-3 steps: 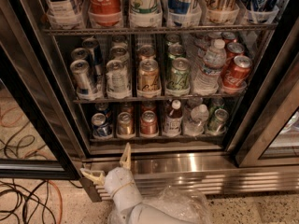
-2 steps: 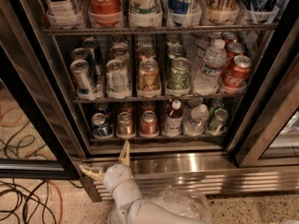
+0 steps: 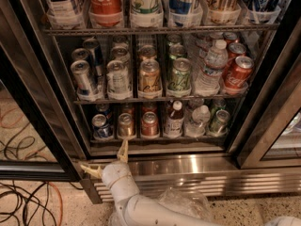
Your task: Pick pepsi can from bottom shelf of fridge
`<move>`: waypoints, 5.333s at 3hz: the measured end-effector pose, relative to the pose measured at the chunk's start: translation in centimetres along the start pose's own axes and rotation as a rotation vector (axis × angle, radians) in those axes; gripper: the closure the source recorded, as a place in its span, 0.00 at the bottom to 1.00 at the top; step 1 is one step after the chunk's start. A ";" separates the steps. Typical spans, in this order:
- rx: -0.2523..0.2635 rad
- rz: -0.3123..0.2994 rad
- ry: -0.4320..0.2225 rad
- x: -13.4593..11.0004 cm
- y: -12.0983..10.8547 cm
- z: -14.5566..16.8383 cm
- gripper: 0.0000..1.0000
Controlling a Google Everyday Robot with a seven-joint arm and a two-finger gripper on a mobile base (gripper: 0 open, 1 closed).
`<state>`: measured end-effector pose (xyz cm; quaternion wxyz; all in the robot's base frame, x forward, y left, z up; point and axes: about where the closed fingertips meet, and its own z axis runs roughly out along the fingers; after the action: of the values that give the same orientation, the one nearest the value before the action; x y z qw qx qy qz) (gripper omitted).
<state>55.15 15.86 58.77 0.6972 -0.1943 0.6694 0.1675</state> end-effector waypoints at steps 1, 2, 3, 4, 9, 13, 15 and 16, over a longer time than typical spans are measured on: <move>0.000 0.000 0.000 0.0 0.0 0.0 0.16; 0.000 0.000 0.000 0.0 0.0 0.0 0.30; 0.000 0.000 0.000 0.0 0.0 0.0 0.29; -0.001 -0.002 -0.001 0.0 0.1 0.1 0.21; -0.036 -0.030 -0.034 -1.5 -1.1 5.1 0.26; -0.074 0.012 -0.040 -0.9 -1.7 10.2 0.46; -0.074 0.012 -0.040 -0.9 -1.7 10.2 0.92; -0.074 0.012 -0.040 -0.9 -1.7 10.2 1.00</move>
Offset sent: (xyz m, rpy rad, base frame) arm 0.0000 0.0000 0.0000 0.0000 0.0000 0.0000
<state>64.80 19.48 60.08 0.7018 -0.2124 0.6499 0.2001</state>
